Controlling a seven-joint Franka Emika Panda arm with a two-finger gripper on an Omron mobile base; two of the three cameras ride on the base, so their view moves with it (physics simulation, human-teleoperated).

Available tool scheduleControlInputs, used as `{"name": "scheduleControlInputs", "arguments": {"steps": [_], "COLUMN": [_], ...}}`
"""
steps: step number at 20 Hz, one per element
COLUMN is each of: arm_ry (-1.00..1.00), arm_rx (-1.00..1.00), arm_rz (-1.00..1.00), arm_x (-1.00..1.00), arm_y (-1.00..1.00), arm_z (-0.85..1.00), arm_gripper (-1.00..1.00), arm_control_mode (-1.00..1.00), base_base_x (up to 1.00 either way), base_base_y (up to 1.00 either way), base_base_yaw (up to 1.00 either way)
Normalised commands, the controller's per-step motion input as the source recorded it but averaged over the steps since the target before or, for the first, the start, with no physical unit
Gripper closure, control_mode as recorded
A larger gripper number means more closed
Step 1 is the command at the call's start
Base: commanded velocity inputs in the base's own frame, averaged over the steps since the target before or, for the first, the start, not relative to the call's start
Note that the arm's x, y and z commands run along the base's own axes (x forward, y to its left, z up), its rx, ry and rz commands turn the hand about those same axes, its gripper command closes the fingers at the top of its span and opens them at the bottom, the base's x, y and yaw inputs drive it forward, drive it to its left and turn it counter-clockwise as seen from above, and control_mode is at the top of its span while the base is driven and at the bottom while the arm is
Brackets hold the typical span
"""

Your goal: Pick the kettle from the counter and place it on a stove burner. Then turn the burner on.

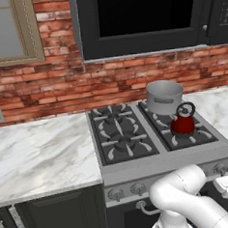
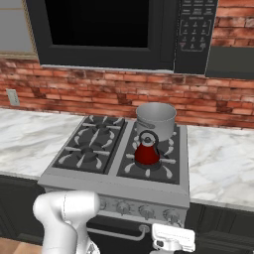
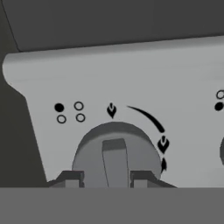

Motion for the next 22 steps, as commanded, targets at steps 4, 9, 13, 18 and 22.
{"name": "scheduleControlInputs", "arguments": {"steps": [4,9,13,18,22], "arm_ry": [-0.14,-0.18,-0.15,-0.09,-0.06], "arm_rx": [-0.17,-0.21,-0.22,-0.23,-0.26], "arm_rz": [0.21,0.36,0.48,0.52,0.56], "arm_x": [-0.03,-0.06,-0.09,-0.02,0.0], "arm_y": [0.24,0.18,0.02,0.01,0.08], "arm_z": [-0.03,-0.11,-0.28,-0.39,-0.47], "arm_gripper": [1.0,1.0,1.0,1.0,1.0], "arm_control_mode": [-1.0,-1.0,-1.0,-1.0,-1.0], "base_base_x": [0.0,0.0,0.0,0.0,0.0], "base_base_y": [0.0,0.0,0.0,0.0,0.0], "base_base_yaw": [0.0,0.0,0.0,0.0,0.0]}}
